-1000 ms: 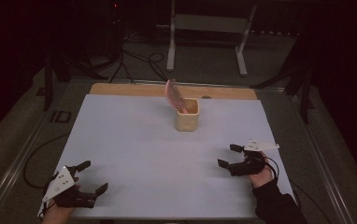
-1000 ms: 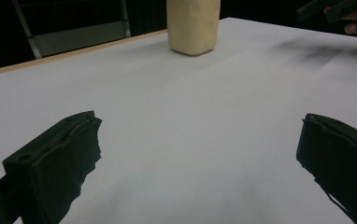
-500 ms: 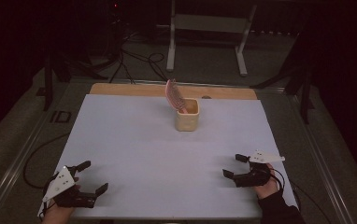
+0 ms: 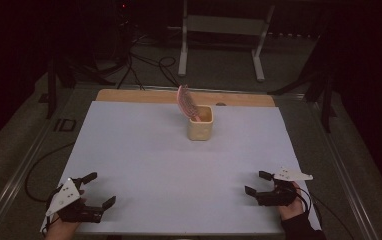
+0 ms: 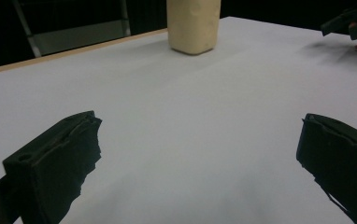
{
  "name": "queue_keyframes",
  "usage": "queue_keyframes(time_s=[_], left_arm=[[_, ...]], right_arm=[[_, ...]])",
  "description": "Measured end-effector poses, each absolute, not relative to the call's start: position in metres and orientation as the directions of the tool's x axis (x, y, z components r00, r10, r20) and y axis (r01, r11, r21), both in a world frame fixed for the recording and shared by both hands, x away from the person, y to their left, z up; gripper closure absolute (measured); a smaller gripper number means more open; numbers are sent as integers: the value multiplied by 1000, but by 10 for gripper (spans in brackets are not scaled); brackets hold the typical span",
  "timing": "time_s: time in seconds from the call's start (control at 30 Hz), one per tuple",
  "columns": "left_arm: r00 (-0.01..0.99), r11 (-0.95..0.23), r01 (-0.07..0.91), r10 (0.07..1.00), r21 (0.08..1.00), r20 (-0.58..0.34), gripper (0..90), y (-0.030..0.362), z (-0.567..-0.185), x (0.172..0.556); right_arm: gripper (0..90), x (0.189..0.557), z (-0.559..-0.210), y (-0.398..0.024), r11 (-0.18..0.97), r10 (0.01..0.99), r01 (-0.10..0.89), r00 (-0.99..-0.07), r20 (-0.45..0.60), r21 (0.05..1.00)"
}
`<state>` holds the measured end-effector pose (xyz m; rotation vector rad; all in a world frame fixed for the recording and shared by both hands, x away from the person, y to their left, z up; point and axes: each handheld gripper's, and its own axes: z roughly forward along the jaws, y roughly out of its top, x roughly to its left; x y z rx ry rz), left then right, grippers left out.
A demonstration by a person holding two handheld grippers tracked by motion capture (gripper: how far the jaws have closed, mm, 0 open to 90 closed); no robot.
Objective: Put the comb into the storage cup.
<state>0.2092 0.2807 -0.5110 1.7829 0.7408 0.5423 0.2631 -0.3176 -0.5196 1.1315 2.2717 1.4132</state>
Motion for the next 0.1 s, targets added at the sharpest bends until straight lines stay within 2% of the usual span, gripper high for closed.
queue_keyframes(time_s=[0.1], left_arm=[[702,-228,222,712,948,7,0,281,-511,209]], right_arm=[[97,264,-520,-317,235,712,476,-678,183,848]])
